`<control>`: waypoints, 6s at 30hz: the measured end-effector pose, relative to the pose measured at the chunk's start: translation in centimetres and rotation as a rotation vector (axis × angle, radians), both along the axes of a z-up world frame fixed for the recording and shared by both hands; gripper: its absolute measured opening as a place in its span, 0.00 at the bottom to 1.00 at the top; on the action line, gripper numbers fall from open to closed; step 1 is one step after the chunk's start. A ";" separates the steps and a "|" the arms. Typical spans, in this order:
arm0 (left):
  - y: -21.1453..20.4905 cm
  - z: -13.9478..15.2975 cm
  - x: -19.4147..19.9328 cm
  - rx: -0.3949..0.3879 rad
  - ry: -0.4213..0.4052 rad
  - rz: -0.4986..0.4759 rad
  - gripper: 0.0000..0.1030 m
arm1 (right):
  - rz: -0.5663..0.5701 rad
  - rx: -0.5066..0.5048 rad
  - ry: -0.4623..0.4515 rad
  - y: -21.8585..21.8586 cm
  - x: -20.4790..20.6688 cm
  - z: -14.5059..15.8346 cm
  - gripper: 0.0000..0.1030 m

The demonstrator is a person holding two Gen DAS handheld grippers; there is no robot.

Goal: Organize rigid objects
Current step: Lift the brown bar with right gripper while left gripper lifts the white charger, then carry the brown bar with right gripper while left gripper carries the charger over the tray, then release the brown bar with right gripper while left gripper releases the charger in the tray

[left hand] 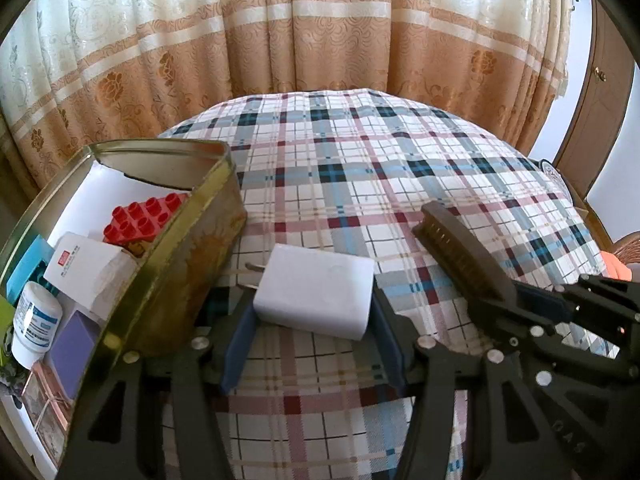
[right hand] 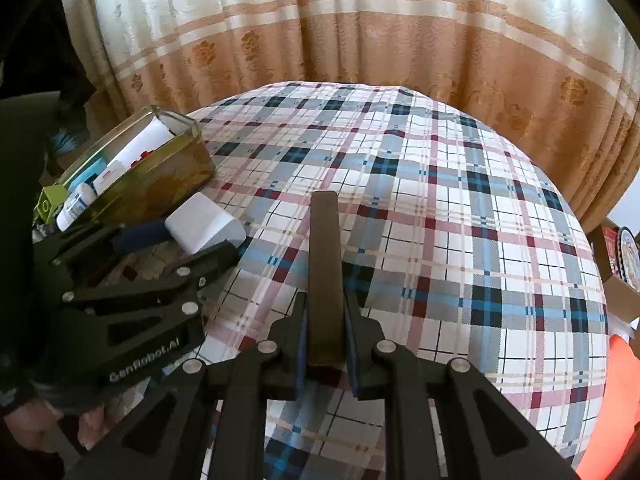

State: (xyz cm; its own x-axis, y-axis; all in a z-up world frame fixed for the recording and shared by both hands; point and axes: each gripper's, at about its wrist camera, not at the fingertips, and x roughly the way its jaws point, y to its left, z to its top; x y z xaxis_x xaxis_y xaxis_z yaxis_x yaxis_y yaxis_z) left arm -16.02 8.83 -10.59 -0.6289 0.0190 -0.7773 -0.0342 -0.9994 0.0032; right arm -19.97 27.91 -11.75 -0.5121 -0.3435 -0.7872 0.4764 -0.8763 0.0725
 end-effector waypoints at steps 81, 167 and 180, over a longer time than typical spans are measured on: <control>0.7 3.2 2.6 -0.010 0.216 -0.060 0.53 | -0.212 -0.095 0.259 3.2 2.9 2.9 0.17; -18.1 8.6 10.4 -0.064 0.136 0.350 0.91 | 0.258 -0.182 0.253 -17.1 7.1 9.4 0.70; -19.0 9.1 11.0 -0.096 0.158 0.401 0.92 | 0.259 -0.187 0.266 -16.6 7.8 10.0 0.70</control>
